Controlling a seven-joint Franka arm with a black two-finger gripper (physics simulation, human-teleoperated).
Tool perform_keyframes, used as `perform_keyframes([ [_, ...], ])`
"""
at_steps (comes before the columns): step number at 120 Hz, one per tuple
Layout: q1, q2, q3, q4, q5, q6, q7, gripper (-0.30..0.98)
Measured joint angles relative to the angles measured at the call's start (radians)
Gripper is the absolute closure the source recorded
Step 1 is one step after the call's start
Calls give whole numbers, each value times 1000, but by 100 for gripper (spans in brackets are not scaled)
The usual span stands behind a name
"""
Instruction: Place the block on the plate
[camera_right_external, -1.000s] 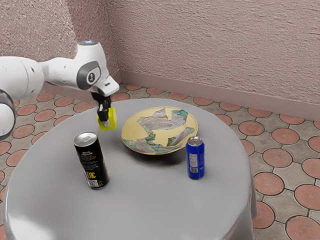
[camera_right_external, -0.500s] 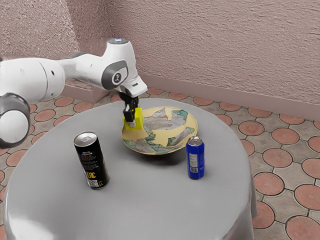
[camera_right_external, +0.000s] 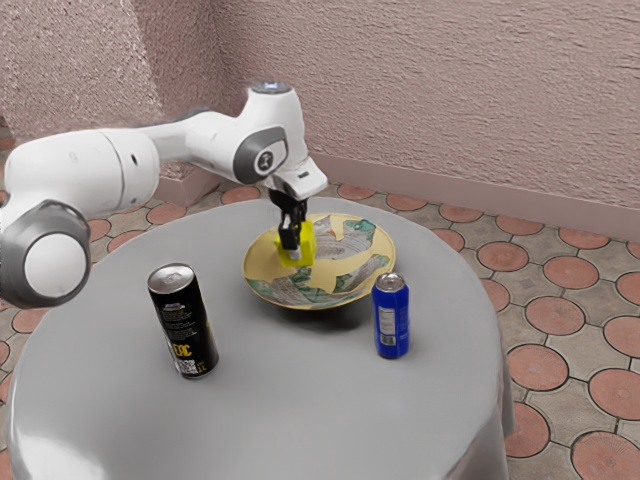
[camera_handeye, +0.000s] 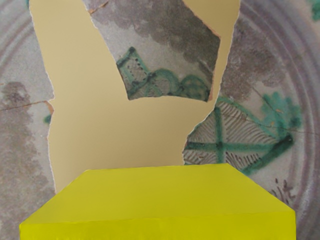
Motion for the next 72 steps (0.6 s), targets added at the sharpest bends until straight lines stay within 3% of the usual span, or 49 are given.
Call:
perform_keyframes([
  [62, -7, 92, -50, 76, 29, 15, -29, 30],
  [72, -6, 96, -53, 77, 31, 16, -31, 24],
])
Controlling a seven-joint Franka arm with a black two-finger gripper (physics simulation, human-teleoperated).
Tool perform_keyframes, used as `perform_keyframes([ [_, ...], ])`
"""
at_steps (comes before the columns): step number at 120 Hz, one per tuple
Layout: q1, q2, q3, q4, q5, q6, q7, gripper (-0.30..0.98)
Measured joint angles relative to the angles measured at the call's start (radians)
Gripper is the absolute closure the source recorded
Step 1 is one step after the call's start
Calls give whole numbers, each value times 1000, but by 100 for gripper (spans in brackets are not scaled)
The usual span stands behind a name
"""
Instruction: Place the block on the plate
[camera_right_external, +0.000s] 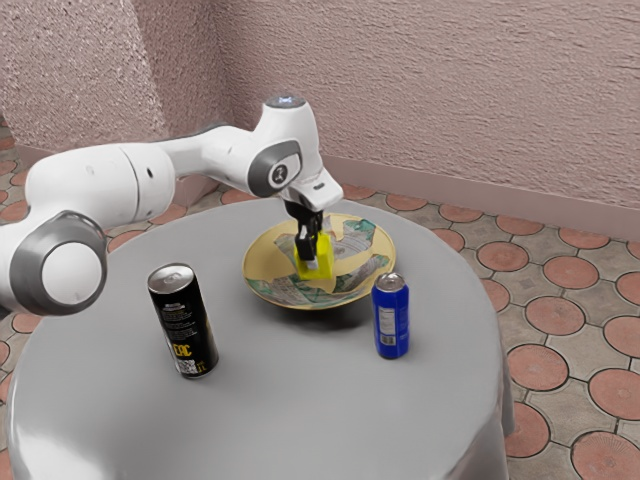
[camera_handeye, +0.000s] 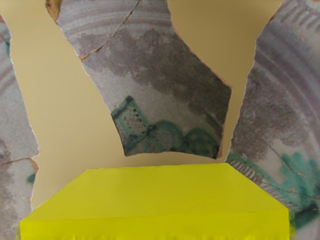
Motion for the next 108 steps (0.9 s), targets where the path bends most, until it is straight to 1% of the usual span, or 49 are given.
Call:
perform_keyframes([
  [16, 0, 0, -8, 5, 7, -2, -1, 13],
  [37, 2, -11, -10, 2, 14, -13, -3, 6],
  [72, 6, -55, -7, -9, 20, -49, -12, 1],
  [108, -9, -138, -7, -40, 20, -96, -30, 0],
])
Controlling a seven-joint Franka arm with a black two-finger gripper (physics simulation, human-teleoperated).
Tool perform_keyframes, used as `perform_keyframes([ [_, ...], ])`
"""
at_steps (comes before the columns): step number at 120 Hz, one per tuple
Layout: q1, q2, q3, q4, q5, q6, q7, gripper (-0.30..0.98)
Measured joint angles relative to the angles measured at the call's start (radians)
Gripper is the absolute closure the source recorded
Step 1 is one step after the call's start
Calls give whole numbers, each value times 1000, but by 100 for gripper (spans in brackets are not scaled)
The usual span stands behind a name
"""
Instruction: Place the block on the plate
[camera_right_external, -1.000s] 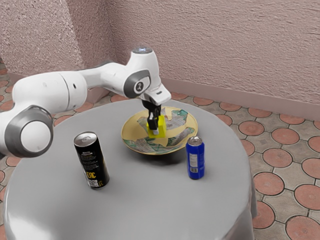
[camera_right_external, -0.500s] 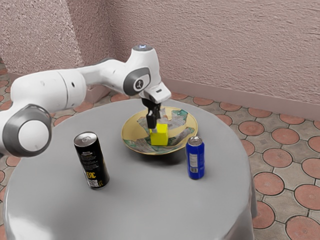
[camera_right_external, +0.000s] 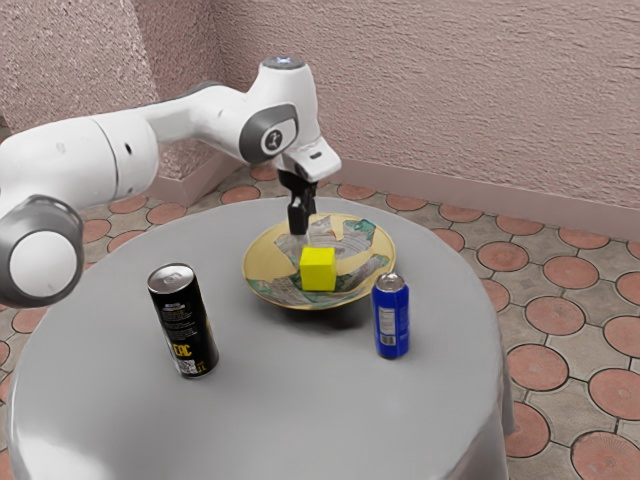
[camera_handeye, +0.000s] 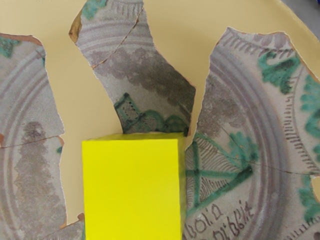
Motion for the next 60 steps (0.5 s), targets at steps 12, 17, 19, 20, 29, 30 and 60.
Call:
perform_keyframes([
  [12, -6, -41, 0, -20, -2, -18, -12, 0],
  [17, -8, -57, 0, -27, -4, -23, -17, 0],
  [19, -8, -61, 0, -29, -4, -25, -18, 0],
  [20, -7, -62, 0, -30, -4, -26, -19, 0],
  [29, -5, -80, 0, -44, -7, -32, -28, 0],
  [30, -5, -83, 0, -46, -7, -33, -30, 0],
  [60, 11, -217, 11, -143, -23, -68, -96, 0],
])
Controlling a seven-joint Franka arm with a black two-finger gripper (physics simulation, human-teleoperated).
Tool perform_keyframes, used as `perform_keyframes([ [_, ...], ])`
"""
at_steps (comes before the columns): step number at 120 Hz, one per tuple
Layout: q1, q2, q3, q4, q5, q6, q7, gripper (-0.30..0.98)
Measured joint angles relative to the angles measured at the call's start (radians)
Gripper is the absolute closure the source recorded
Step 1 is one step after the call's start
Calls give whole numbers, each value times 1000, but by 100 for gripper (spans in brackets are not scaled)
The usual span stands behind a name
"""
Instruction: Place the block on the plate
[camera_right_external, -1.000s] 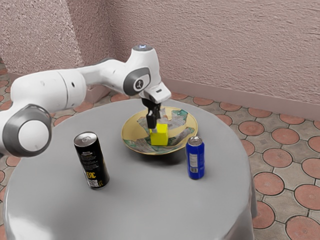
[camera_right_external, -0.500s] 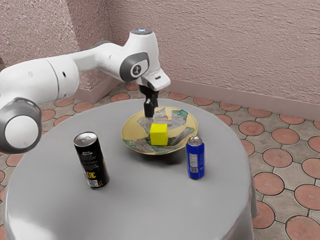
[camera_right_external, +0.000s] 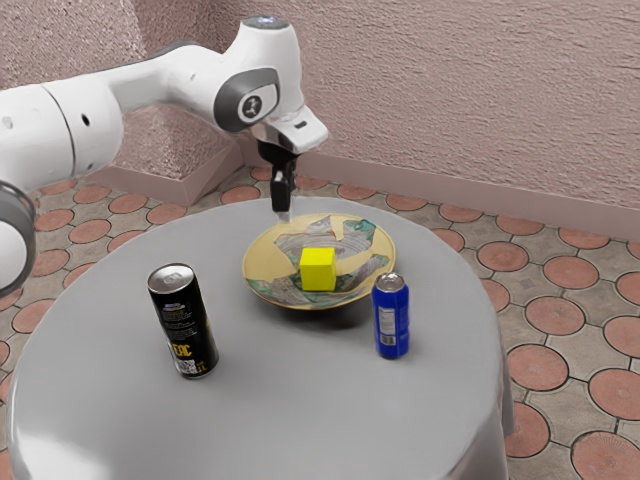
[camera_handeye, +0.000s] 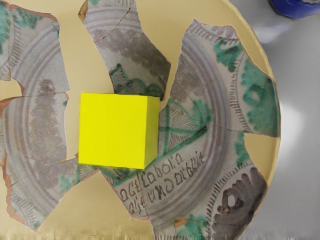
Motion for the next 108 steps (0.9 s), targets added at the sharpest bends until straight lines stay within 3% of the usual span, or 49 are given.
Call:
perform_keyframes([
  [22, -32, -72, 82, -14, -31, -39, -78, 0],
  [45, -141, -109, 263, -13, -89, -96, -198, 0],
  [84, -236, -225, 494, -45, -150, -246, -433, 0],
  [108, -239, -313, 531, -77, -159, -294, -541, 0],
])
